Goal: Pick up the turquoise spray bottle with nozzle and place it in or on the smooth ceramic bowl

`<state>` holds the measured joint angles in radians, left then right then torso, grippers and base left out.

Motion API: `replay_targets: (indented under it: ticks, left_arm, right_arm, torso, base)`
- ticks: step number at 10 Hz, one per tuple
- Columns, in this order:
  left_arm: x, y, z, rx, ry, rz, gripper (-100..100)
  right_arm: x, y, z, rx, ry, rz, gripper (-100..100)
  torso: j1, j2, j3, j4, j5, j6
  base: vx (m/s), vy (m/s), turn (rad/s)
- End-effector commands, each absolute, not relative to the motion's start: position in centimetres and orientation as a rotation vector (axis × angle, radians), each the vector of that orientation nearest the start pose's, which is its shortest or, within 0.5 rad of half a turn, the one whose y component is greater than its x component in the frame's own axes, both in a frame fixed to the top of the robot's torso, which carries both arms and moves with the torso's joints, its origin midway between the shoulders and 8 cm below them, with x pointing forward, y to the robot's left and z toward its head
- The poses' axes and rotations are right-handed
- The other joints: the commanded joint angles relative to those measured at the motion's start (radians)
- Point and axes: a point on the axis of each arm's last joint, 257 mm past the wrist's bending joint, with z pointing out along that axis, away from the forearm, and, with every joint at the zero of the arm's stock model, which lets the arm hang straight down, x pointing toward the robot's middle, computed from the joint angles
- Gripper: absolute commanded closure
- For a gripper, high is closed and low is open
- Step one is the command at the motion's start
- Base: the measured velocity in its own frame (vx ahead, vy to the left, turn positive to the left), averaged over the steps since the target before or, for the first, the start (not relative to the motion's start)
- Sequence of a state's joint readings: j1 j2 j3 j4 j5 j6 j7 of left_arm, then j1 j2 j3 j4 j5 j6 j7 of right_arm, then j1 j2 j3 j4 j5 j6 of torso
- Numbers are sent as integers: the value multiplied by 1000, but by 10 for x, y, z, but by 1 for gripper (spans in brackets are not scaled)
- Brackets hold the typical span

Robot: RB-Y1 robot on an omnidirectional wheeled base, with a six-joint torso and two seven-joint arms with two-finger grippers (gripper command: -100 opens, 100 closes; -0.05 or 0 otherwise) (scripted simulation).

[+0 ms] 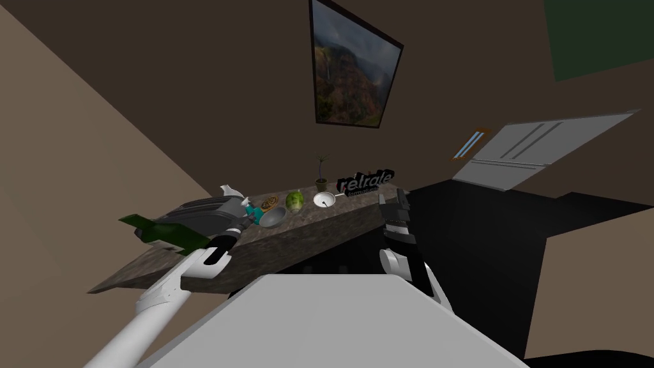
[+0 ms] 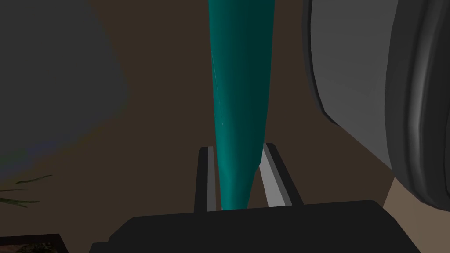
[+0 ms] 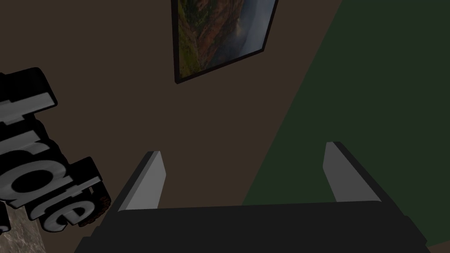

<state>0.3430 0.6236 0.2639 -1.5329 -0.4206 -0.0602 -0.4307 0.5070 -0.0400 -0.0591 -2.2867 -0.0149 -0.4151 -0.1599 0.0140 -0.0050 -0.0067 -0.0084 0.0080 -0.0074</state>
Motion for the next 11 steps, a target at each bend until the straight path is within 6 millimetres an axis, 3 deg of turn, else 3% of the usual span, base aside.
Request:
replay_targets:
  ticks: [1,2,3,7,11]
  left_arm:
    - [406,568,-246,-289,1711,202,100]
    - [407,567,-245,-287,1708,200,0]
    - [407,576,-234,-284,1702,215,100]
    - [408,601,-196,-266,1680,274,100]
    - [408,615,-169,-250,1665,314,100]
  right_arm:
    - [352,-301,10,766,641,1376,0]
    - [352,-301,10,766,641,1376,0]
    - [352,-301,10,766,641,1376,0]
    - [352,-301,10,766,640,1377,0]
    - [352,-301,10,766,641,1377,0]
  torso:
    - [0,0,0,0,0,0]
    - [0,0,0,0,0,0]
    - [0,1,0,0,0,0]
    - [-9,2,2,1,-3,-1]
    - [-6,5,3,1,-3,-2]
  base:
    - [0,0,0]
    - [0,0,0]
    - [-6,-55,-14]
    - [-14,-103,7]
    - [-40,-55,14]
